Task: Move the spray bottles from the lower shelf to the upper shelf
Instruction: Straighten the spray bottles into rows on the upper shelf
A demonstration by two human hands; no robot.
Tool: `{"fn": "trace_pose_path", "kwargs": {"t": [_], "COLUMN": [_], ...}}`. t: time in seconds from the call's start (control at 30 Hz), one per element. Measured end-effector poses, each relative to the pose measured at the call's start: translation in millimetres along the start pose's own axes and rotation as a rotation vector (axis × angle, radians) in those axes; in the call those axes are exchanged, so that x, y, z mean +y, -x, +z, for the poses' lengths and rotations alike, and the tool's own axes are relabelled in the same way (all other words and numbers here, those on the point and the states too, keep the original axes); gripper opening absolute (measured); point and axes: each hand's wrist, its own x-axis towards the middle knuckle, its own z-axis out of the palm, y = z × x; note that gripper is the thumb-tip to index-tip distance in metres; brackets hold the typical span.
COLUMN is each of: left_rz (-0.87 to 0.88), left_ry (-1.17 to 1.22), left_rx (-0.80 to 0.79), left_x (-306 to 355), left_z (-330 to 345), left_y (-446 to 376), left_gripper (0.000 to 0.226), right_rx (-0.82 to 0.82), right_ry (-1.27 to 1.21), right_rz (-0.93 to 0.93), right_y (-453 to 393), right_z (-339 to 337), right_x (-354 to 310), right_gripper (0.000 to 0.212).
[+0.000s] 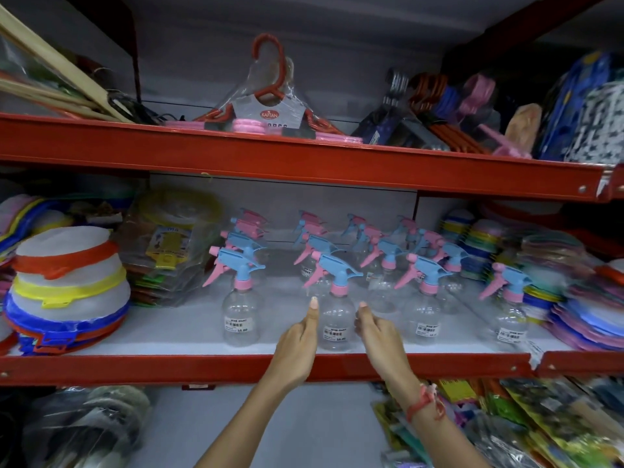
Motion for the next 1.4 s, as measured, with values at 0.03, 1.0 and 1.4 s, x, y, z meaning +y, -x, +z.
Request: {"fn": "trace_pose_path", "kwargs": {"t": [0.03,1.0,1.4], "left_rz": [0.002,0.011,-0.094], "left_ry": [-0.005,0.153,0.014], "left_rx": [0.005,0.001,-0.124], "left_x": [0,38,45], "left_z": [1,123,129], "left_y": [-1,-24,-33], "left_gripper": [0.062,0.080,0.119], "right_rx": [-0.017,0.139,-0.060], "right_ry": [0.007,0.015,0.091], "right_rz": [0.007,0.035,0.066], "right_y": [-1,-46,-45], "right_z": [1,-122,-110], "right_x": [-2,60,52], "right_gripper": [0.062,0.052,0.065]}}
